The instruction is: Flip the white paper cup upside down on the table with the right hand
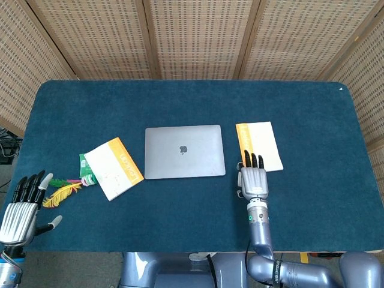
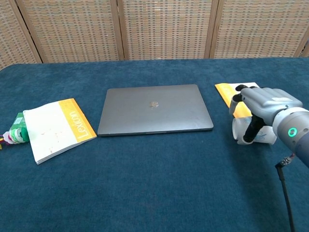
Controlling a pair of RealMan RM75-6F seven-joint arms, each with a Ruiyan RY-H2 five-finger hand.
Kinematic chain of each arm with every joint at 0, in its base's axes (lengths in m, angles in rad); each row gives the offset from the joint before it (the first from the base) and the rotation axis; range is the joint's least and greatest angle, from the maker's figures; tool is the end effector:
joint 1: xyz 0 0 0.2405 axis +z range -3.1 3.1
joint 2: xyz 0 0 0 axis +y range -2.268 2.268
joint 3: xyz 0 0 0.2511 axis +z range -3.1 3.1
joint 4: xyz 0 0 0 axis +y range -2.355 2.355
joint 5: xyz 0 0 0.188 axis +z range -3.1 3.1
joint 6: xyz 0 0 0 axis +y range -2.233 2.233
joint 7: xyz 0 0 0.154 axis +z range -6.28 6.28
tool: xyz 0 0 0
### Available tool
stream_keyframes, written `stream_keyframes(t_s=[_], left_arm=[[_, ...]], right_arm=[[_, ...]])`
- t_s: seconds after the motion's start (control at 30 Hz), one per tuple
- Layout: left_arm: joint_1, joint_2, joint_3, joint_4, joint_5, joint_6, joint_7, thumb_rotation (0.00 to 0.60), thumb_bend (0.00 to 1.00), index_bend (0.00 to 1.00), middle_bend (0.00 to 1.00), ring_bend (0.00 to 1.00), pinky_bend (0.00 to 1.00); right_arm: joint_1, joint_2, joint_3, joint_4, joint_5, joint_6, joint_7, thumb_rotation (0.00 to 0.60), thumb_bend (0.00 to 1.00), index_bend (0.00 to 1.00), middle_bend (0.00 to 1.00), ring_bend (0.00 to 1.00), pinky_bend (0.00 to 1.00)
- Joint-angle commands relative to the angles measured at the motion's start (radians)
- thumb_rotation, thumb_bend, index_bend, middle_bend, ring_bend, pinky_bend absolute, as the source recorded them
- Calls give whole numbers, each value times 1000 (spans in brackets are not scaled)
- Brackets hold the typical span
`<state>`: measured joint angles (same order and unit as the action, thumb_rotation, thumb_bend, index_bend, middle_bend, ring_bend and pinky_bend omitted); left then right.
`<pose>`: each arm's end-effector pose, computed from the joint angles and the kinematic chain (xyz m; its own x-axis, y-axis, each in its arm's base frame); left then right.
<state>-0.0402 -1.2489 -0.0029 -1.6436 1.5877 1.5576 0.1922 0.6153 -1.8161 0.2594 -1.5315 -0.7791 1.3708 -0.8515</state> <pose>-0.2759 0.1657 0.1356 0.4272 -0.0103 0.9041 0.9025 -0.0551 -0.4271 -0.1642 -0.3089 -0.0231 0.4694 -0.2133 0.8568 -0.8700 0.0541 0.4901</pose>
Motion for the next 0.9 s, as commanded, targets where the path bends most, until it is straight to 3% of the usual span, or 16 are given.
stream_keyframes(t_s=[0.03,0.53,0.9], left_arm=[[0,2,-1,-1,-1,0,-5,600,174,0,0,0,0],[-3,3,3,-2,3,-7,-7,600,174,0,0,0,0],[-2,0,7,-3,9,-5,0,600,174,0,0,0,0]], right_arm=[[10,-14,5,11,7,4,-19,600,261,383,0,0,0],[27,-41,14,98,23,-1,-62,600,329,418,2,0,0],[9,-27,9,88,16,-6,-38,600,335,485,55,0,0]])
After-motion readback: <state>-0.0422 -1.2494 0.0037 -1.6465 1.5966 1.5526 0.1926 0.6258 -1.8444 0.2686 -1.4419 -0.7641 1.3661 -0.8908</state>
